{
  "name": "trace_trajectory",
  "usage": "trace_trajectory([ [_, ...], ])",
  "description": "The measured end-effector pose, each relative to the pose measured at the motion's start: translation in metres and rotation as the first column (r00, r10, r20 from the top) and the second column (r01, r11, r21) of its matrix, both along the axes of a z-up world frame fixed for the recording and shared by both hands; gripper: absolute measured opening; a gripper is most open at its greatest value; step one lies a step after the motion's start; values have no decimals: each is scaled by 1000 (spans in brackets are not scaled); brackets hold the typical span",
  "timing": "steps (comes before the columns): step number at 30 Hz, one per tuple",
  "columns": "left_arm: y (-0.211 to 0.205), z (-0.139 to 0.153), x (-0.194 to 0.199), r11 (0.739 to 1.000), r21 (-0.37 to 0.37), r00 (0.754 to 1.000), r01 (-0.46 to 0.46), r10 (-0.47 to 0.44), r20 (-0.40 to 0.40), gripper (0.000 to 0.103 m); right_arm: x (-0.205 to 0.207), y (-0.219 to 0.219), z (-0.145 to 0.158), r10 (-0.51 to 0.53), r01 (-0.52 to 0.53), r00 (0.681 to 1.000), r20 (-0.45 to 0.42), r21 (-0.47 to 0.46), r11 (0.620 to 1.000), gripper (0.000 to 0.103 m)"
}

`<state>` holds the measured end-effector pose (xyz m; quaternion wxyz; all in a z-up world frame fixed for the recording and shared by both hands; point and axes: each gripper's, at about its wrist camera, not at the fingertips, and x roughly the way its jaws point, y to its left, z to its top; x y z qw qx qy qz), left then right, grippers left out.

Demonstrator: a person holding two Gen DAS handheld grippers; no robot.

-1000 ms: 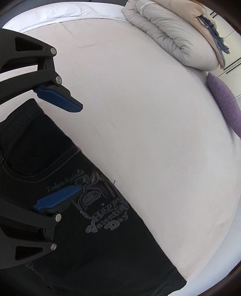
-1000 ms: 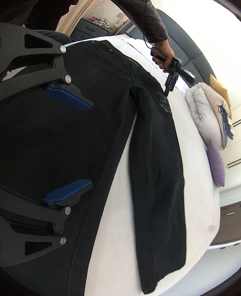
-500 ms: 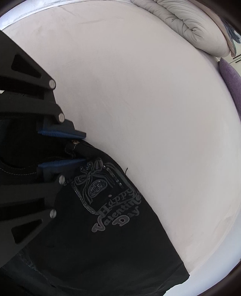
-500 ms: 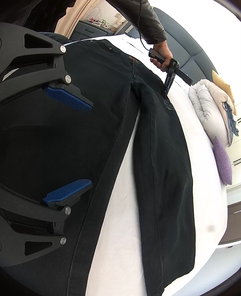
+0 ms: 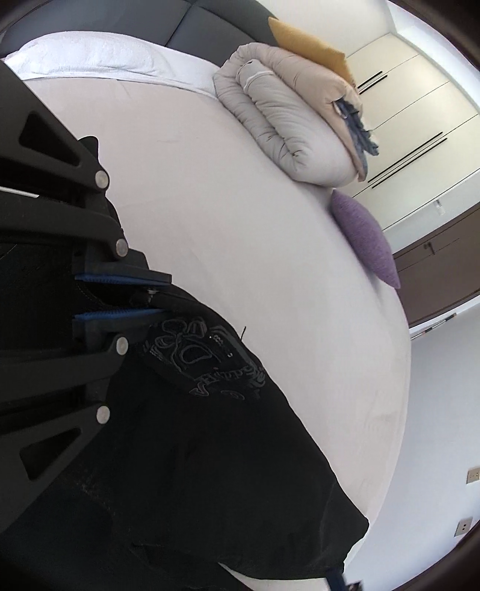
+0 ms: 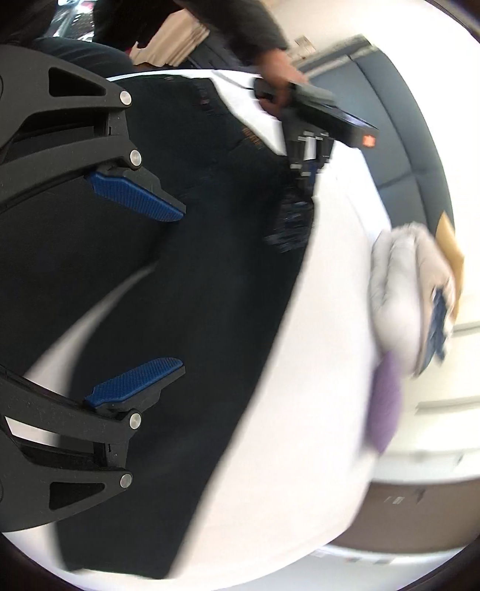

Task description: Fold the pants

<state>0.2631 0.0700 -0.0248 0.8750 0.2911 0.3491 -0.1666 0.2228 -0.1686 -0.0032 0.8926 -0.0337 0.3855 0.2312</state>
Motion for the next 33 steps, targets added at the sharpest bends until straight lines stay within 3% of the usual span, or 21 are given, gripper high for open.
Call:
trace_trajectory([
  [5, 4, 5, -10, 1000, -5, 998, 28, -27, 51, 11, 65, 75, 16, 140, -136, 990, 34, -106, 985, 76],
  [8, 15, 4, -9, 999, -39, 998, 22, -19, 58, 11, 93, 114, 8, 204, -199, 979, 8, -187, 962, 76],
  [10, 20, 5, -13, 998, -63, 998, 17, -13, 64, 11, 106, 132, -2, 229, -226, 973, -19, -244, 943, 70],
  [13, 24, 4, -22, 997, -73, 997, 21, -16, 73, 11, 123, 149, -16, 248, -261, 965, -80, -279, 924, 58],
  [18, 26, 0, -29, 997, -79, 998, 21, -16, 68, 11, 136, 159, -25, 251, -284, 954, -165, -226, 932, 20],
  [21, 31, 0, -29, 995, -94, 998, 15, -10, 57, 11, 129, 166, -22, 277, -306, 949, -153, -212, 928, 11],
  [24, 35, 2, -30, 994, -106, 999, 15, -9, 48, 11, 107, 171, -18, 322, -345, 938, -129, -264, 901, 5],
  [27, 36, 2, -38, 995, -96, 998, 23, -18, 53, 11, 76, 187, -19, 414, -405, 907, -80, -441, 801, 3],
  [30, 39, 0, -50, 994, -94, 997, 53, -48, 54, 11, 32, 219, -38, 562, -446, 825, -61, -681, 581, 3],
  [33, 37, -10, -68, 993, -60, 993, 106, -102, 59, 11, -19, 244, -72, 712, -384, 696, -93, -886, 260, 2],
])
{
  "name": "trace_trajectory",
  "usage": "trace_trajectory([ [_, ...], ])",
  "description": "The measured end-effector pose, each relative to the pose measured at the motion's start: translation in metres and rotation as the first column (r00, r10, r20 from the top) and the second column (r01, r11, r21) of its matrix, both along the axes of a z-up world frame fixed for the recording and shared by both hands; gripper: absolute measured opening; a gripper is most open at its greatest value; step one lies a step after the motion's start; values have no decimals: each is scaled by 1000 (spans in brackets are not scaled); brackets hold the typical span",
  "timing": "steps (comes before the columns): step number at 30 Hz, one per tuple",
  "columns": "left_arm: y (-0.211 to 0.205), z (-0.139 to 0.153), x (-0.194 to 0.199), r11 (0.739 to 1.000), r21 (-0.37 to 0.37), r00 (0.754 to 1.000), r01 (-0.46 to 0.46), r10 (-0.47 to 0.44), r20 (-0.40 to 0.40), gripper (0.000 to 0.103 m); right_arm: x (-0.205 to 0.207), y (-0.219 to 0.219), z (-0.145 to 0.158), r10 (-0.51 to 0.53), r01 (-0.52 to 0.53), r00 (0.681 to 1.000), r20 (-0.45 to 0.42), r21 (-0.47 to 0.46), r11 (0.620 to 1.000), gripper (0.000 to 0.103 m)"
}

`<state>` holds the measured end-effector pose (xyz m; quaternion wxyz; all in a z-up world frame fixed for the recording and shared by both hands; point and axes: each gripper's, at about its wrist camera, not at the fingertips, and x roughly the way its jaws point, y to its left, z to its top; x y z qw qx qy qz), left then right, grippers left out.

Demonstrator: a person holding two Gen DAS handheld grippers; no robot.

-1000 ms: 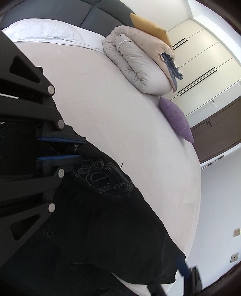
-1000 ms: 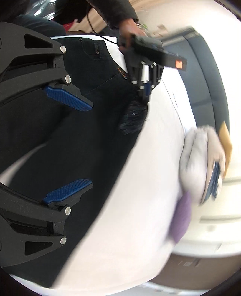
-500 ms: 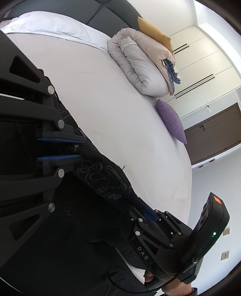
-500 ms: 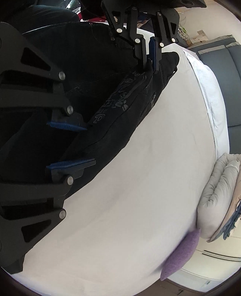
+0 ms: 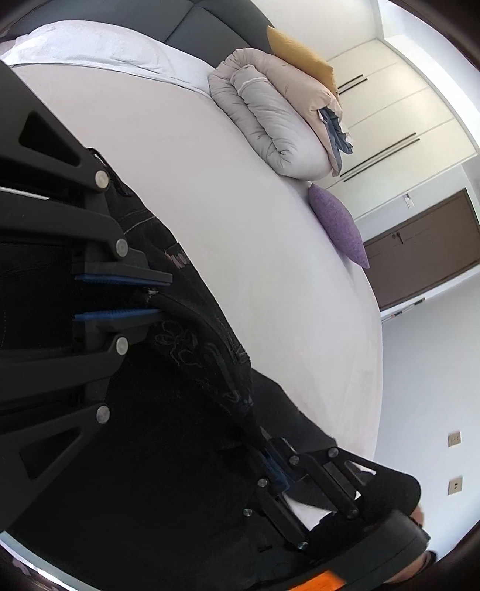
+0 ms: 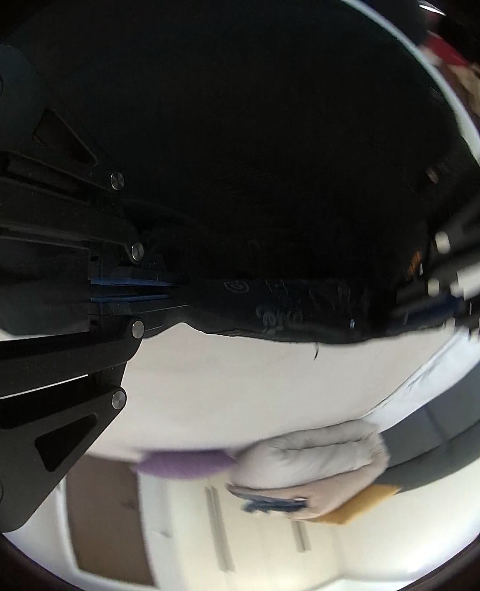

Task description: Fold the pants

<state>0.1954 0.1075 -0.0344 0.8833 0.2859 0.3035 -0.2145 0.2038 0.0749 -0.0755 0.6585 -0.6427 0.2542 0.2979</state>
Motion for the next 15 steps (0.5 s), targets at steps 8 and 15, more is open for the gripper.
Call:
trace_trajectory([
  [8, 3, -21, -48, 995, 53, 996, 88, -87, -29, 11, -72, 9, -45, 317, -266, 939, 135, -299, 916, 2],
  [15, -3, -42, -89, 981, 115, 986, 157, -149, -78, 12, -117, 7, -68, 456, -375, 884, 99, -430, 821, 2],
])
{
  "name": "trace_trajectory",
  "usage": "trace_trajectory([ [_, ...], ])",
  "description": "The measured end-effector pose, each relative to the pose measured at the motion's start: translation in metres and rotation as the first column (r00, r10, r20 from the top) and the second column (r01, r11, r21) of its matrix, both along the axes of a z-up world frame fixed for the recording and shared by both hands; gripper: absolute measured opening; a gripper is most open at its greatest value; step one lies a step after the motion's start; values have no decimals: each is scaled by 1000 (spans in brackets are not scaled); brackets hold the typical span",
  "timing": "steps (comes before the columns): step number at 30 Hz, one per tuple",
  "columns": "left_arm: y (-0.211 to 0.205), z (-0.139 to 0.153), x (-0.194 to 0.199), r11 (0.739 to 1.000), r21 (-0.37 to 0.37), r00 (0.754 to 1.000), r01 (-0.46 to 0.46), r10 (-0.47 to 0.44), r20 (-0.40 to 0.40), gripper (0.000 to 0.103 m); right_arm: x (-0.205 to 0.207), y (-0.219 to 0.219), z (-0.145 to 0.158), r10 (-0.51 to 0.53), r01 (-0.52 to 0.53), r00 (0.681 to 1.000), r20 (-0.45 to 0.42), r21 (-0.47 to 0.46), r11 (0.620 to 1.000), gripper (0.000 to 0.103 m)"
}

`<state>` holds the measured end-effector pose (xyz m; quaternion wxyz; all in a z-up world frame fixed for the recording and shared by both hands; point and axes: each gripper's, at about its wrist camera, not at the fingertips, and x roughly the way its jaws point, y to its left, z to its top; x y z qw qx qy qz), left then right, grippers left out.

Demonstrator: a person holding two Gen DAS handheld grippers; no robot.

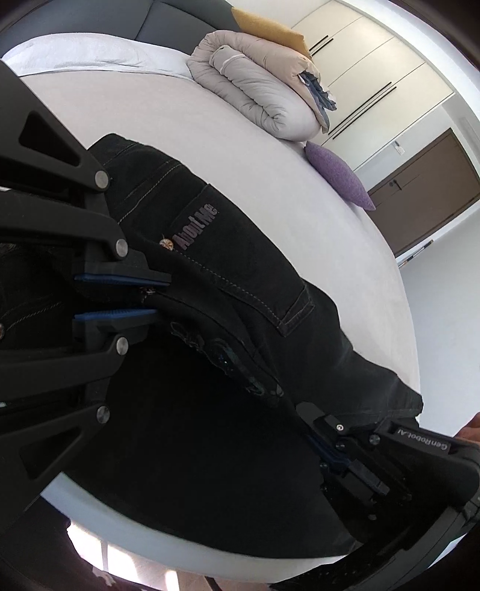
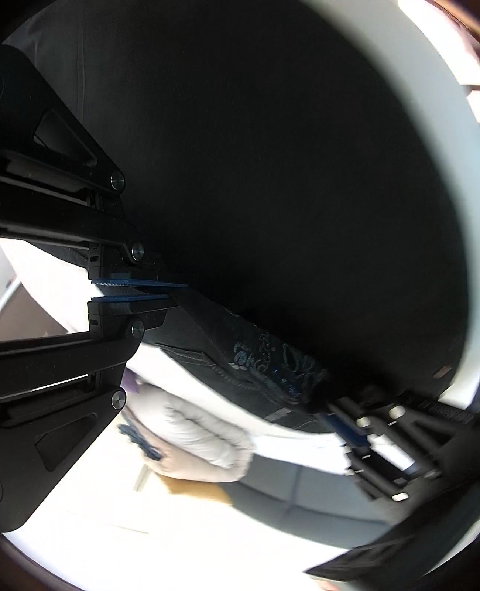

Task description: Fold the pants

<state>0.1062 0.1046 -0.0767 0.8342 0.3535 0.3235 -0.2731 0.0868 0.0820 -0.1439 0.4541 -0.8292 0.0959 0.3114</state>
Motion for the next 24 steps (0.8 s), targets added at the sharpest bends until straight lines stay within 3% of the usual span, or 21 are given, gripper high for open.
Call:
trace_trajectory([
  [6, 6, -7, -22, 998, 42, 998, 41, -40, -39, 12, -41, -5, 3, 41, -43, 998, -40, -57, 997, 2],
  [17, 36, -10, -18, 992, 122, 1000, 18, -16, -19, 12, -86, 22, 7, 19, -17, 997, -70, 31, 999, 2],
  [24, 46, -20, -22, 995, 95, 999, -33, 34, -16, 12, -83, 24, 10, 17, -13, 995, -94, 48, 999, 2],
])
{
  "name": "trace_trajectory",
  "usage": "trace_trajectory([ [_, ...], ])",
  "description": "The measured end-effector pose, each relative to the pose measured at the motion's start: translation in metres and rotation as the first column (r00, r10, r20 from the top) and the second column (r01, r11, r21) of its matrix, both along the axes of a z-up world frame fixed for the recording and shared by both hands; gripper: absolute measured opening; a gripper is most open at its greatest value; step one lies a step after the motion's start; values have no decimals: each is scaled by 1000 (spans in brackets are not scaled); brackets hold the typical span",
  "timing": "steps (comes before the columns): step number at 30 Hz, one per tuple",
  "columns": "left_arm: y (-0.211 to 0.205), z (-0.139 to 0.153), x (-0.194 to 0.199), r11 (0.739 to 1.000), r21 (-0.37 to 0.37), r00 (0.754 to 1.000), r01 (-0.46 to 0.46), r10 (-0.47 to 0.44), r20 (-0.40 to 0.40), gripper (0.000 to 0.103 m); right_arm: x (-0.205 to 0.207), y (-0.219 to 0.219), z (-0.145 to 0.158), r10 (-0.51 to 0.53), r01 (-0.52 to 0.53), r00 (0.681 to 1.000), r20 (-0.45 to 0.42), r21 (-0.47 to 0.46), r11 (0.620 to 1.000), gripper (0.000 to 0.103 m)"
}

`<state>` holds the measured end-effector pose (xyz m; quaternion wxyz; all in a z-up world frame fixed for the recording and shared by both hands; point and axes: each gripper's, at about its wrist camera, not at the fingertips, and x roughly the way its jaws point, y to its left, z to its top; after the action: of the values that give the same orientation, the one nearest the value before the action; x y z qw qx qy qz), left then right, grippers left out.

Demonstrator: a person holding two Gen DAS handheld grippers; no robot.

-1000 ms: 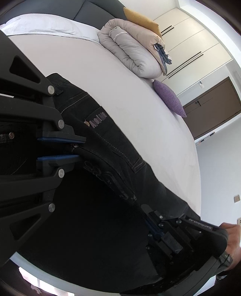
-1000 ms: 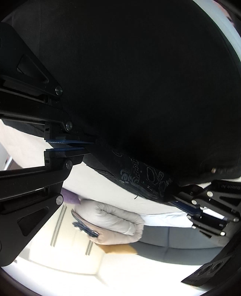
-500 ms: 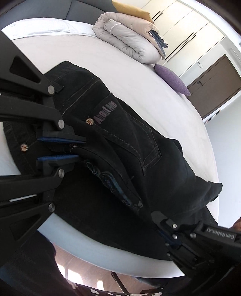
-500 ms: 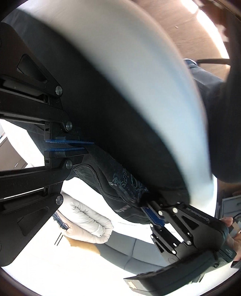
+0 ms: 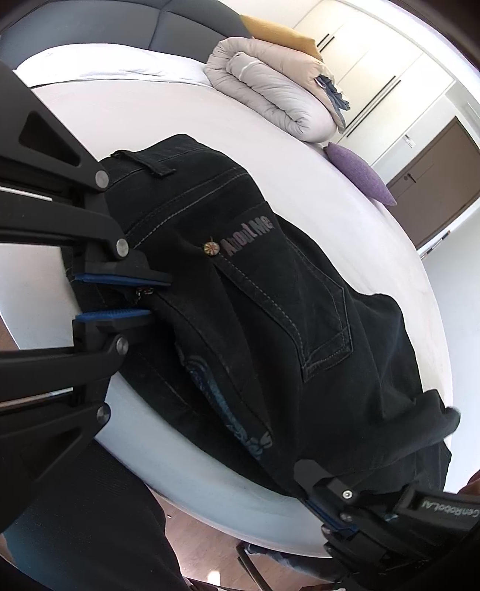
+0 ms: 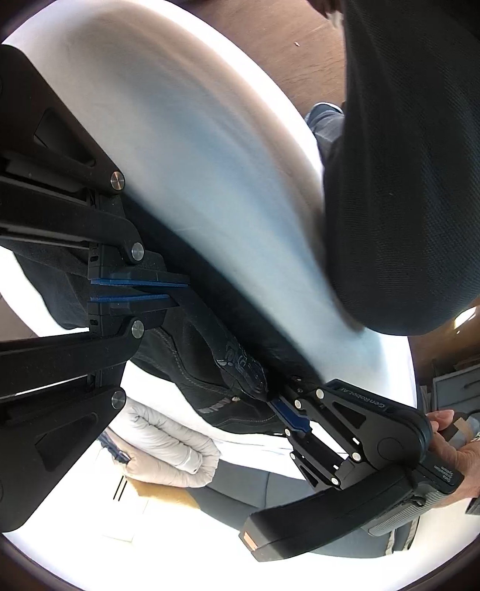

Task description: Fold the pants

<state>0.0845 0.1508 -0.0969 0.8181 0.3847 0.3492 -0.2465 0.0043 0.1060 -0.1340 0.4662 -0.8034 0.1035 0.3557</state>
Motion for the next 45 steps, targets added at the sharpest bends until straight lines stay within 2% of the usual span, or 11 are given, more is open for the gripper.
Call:
trace_trajectory([
  [6, 8, -3, -5, 998, 23, 998, -57, 56, 27, 18, 19, 15, -16, -31, 31, 999, -18, 10, 999, 3],
  [9, 17, -2, -25, 997, 26, 997, -78, 78, 5, 39, 7, 11, -15, -48, 48, 999, -23, 24, 999, 3],
  [11, 26, 4, -29, 994, 1, 994, -109, 109, -8, 50, 5, 7, -13, -55, 56, 998, -21, 29, 998, 3],
  [16, 48, 20, -16, 959, -121, 966, -256, 256, -18, 53, 5, 2, -13, -71, 71, 997, -18, 46, 996, 3],
  [19, 67, 22, 4, 899, -232, 928, -372, 365, -73, 66, 5, -1, -10, -89, 91, 996, -31, 70, 993, 3],
  [26, 133, 25, 50, 630, -521, 817, -576, 476, -326, 77, 7, -3, -8, -126, 133, 990, -71, 107, 985, 3],
  [33, 150, 4, 80, 515, -579, 774, -633, 410, -482, 83, 7, -3, -9, -142, 152, 986, -87, 124, 981, 3],
  [35, 151, -1, 86, 490, -590, 767, -641, 381, -517, 73, 7, -3, -9, -148, 159, 985, -93, 126, 979, 3],
  [37, 148, 3, 86, 496, -607, 781, -621, 329, -531, 48, 8, -2, -8, -154, 166, 983, -97, 131, 977, 3],
  [40, 140, 15, 83, 546, -590, 799, -596, 326, -506, 41, 7, -2, -9, -155, 168, 983, -100, 134, 977, 3],
  [45, 155, 39, 77, 526, -605, 799, -598, 332, -501, 34, 7, -2, -11, -159, 171, 983, -96, 139, 975, 3],
])
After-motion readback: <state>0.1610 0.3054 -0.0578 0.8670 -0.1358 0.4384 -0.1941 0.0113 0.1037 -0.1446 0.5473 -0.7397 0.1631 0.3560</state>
